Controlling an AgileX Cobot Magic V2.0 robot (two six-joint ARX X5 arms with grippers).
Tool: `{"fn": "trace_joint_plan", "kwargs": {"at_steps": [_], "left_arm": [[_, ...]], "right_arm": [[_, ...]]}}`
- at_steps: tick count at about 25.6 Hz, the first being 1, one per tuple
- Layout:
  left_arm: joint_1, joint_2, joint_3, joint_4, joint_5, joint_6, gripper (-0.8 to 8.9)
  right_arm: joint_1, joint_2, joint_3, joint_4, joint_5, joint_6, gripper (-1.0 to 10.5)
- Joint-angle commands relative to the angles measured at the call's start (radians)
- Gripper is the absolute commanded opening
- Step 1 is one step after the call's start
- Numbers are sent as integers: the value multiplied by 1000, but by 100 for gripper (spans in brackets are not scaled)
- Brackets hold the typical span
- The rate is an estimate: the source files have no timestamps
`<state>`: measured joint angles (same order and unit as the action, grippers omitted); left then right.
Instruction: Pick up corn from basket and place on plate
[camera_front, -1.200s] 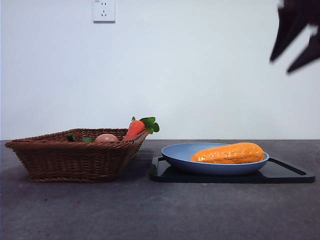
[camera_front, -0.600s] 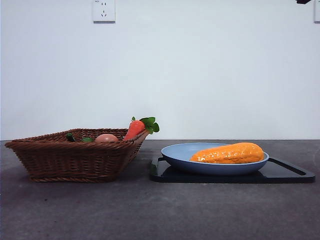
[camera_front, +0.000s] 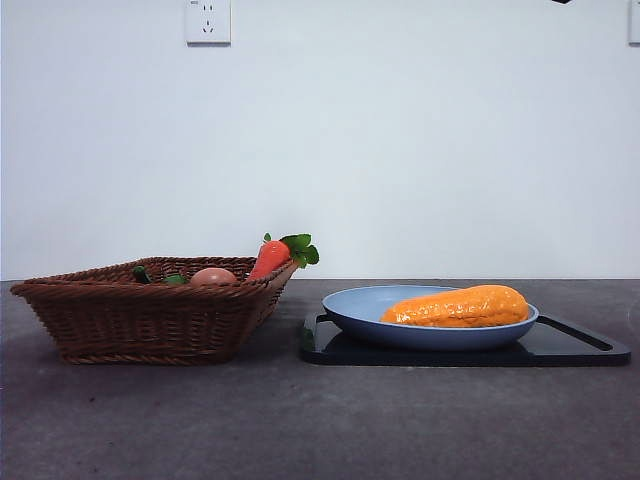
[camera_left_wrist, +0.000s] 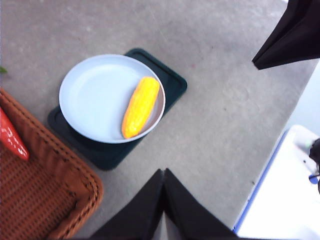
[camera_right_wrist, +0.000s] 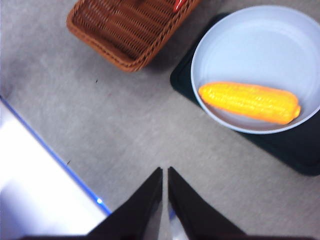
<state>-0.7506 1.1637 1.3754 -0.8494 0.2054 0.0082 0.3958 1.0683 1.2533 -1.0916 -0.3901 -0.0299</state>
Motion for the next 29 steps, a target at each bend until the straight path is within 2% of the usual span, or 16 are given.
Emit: {"fn": "trace_joint_plan", "kwargs": {"at_steps": [1,10,13,15,17,21,25,29], "left_arm": [[-8,4,24,27,-3,6,4],[-8,4,24,52,-3,10,4],[11,-7,24,79,-3,152,4],[45,-23,24,117,-3,210,3],[105,-56,20,177,-3,269,4],[255,-152,-41,318,-3,286,4],[435,-319,-241,530,-3,263,4],[576,-492,-462,666,-3,261,4]], "right_arm": [[-3,8,9,21,-1,-5,2],[-4,8,9,82,-1,-5,2],[-7,8,9,98,-1,-5,2],[-7,8,9,112,-2,-5,2],[-7,8,9,127,-1,-5,2],[-7,8,9,130,-2,-5,2],[-8,8,9,131,-1,-5,2],[-8,8,9,131,-1,-5,2]]}}
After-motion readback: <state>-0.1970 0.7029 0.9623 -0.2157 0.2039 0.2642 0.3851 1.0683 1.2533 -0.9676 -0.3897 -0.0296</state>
